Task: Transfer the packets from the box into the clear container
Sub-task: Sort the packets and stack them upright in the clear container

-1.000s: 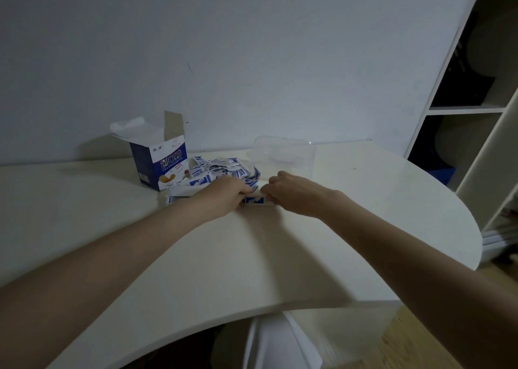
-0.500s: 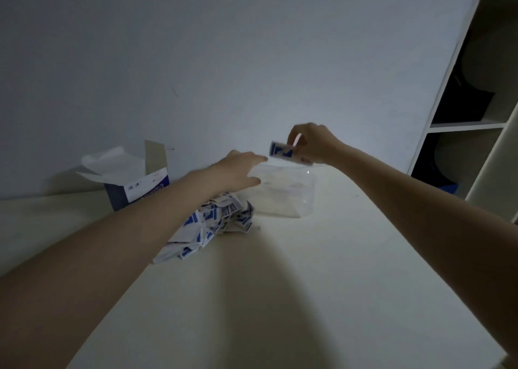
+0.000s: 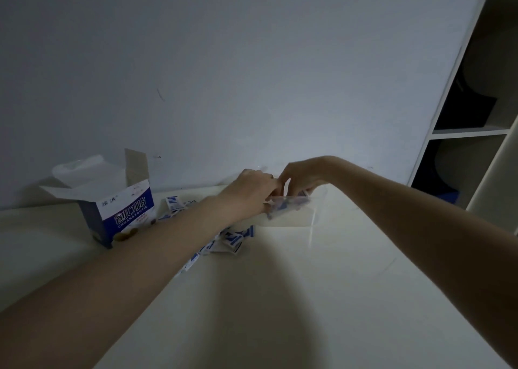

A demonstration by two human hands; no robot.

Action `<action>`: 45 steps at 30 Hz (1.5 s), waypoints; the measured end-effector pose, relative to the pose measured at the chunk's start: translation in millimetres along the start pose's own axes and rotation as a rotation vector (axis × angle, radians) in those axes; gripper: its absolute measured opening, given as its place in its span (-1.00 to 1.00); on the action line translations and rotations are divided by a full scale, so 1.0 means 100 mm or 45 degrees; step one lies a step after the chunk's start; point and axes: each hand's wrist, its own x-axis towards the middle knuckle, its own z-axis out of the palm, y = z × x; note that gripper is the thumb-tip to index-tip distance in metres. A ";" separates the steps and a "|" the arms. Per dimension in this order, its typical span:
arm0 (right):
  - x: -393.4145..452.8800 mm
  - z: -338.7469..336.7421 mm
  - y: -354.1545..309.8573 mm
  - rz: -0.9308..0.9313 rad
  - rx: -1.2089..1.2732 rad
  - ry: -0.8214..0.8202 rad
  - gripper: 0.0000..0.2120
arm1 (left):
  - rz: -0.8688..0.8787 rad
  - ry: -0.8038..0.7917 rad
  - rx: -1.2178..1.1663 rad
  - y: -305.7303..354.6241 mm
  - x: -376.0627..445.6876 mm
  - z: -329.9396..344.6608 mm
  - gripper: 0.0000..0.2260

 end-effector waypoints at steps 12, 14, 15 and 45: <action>0.15 -0.05 0.13 0.235 -0.083 -0.109 -0.68 | -0.317 -0.464 0.096 0.04 0.36 0.06 -0.65; 0.17 -0.07 0.15 0.286 -0.174 -0.122 -0.68 | -0.370 -0.526 0.044 0.07 0.43 0.07 -0.63; 0.18 -0.07 0.15 0.308 -0.237 -0.131 -0.68 | -0.389 -0.537 0.023 0.09 0.45 0.08 -0.63; -0.26 0.72 -0.66 -0.100 -0.126 0.171 -0.58 | -0.452 -0.478 -0.045 -0.43 -0.90 -0.37 -0.61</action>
